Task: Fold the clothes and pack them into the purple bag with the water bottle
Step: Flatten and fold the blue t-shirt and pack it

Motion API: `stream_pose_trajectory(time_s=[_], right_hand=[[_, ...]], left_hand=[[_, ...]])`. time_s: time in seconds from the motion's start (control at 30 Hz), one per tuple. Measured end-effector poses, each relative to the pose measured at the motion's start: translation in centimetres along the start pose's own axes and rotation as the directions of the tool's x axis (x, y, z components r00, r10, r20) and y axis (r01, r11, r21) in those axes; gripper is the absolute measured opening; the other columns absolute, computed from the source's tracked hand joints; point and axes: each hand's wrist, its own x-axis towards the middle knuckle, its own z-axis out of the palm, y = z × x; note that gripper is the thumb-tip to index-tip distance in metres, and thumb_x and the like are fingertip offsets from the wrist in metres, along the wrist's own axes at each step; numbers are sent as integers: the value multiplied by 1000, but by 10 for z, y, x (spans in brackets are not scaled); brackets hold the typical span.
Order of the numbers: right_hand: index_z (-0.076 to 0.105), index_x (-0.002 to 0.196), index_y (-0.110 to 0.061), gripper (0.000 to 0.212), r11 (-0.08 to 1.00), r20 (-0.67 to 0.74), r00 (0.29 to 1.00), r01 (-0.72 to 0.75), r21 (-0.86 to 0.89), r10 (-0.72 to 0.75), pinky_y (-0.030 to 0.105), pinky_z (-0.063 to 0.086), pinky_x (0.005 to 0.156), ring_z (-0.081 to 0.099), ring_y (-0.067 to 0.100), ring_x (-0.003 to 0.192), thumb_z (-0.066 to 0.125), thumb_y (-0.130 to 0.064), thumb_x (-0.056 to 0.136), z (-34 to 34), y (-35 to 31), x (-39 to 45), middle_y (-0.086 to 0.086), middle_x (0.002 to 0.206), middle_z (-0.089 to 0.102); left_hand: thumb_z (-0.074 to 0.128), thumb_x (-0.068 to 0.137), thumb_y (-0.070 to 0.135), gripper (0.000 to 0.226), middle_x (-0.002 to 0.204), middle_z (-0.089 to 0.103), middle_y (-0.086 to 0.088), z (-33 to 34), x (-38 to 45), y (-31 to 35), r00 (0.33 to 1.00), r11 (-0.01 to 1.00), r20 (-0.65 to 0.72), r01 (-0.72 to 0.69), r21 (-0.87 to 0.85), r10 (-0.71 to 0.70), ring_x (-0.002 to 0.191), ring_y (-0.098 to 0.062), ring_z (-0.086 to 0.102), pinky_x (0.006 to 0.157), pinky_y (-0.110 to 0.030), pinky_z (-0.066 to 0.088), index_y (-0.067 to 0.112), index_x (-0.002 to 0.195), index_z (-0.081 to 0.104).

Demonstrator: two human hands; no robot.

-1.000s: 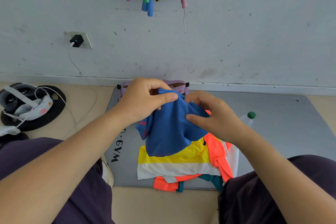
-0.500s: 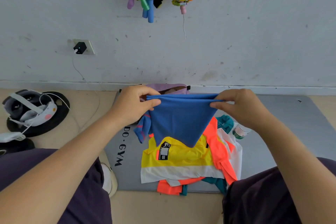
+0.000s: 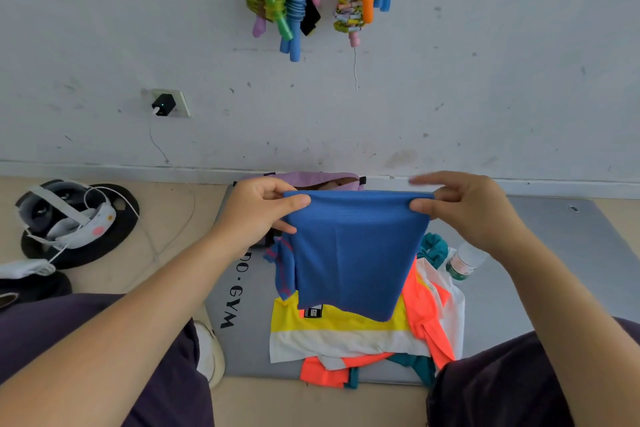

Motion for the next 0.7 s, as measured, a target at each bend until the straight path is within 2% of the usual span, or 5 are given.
stream_pose_trajectory(time_s=[0.1,0.23,0.47,0.6,0.7], right_hand=[[73,74,-21,8,978,38,999,-26,208,18,7,45,55,65,4,61,77,-16,78,-12,-9,-5,-3,65,70],[57,78,-18,9,736,234,971,-116,667,-59,23,54,68,60,14,67,64,-17,82,-22,-14,-5,1,71,61],[56,76,-18,10,717,333,939,-292,633,88,19,41,44,47,11,50,64,-21,81,-10,-2,14,1,63,52],[66,86,-11,15,745,347,920,-360,562,183,20,50,50,58,11,54,69,-25,80,-1,22,30,1,69,63],[67,88,-1,21,851,219,929,-364,379,300,29,57,71,69,18,73,73,-20,83,21,51,51,8,80,69]], left_hand=[[84,72,21,16,79,74,-4,-4,-4,16,1000,996,-27,4,-89,-6,66,-24,67,63,-34,57,11,82,75],[81,59,25,30,81,74,-7,-12,-8,41,999,951,38,-6,-310,19,68,-19,68,56,-24,58,9,83,76],[73,68,25,22,60,61,1,-10,5,39,990,971,134,66,-229,-36,44,-12,51,33,-20,40,7,78,66],[78,73,26,14,66,65,1,-9,25,16,987,973,117,134,-189,-113,51,-10,57,40,-21,44,14,72,70],[78,81,23,8,62,66,13,1,49,-16,988,987,-21,153,57,-152,54,1,56,45,-18,44,19,78,73]])
